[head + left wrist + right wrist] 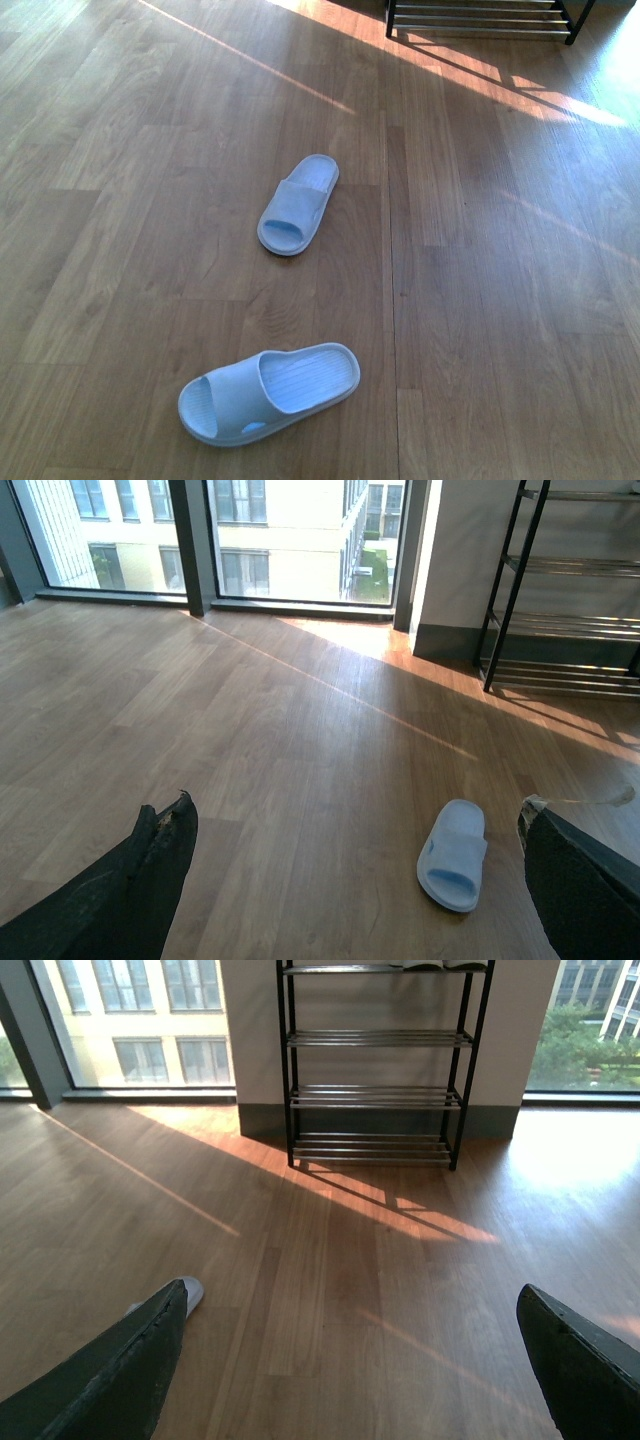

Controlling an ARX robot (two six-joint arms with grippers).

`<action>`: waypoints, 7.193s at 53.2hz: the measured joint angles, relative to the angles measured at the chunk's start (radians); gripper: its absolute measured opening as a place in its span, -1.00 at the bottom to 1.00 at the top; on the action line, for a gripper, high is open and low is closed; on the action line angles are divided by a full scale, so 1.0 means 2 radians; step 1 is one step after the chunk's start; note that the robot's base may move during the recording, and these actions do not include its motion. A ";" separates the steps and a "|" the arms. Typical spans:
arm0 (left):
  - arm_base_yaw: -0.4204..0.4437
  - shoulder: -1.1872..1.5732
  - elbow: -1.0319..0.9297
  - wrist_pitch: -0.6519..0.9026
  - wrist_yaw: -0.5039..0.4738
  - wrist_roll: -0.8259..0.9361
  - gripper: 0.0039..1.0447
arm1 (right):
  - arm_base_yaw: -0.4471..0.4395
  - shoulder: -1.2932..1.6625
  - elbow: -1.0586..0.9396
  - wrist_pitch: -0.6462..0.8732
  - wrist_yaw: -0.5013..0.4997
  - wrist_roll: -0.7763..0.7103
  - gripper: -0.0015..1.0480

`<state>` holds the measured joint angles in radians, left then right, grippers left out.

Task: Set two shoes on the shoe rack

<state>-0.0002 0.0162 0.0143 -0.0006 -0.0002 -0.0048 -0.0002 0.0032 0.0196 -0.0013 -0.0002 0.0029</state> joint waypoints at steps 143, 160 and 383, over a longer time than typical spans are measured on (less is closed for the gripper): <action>0.000 0.000 0.000 0.000 0.000 0.000 0.83 | 0.383 1.623 0.561 0.658 -0.093 -0.256 0.82; 0.000 0.000 0.000 0.000 0.000 0.000 0.83 | 0.381 1.620 0.635 0.571 -0.115 -0.191 0.82; 0.000 0.000 0.000 0.000 0.000 0.000 0.83 | 0.047 0.800 0.178 0.474 -0.008 0.007 -0.97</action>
<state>-0.0002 0.0162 0.0143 -0.0006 -0.0002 -0.0048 0.0948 1.6028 0.3763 0.9462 -0.0154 0.0162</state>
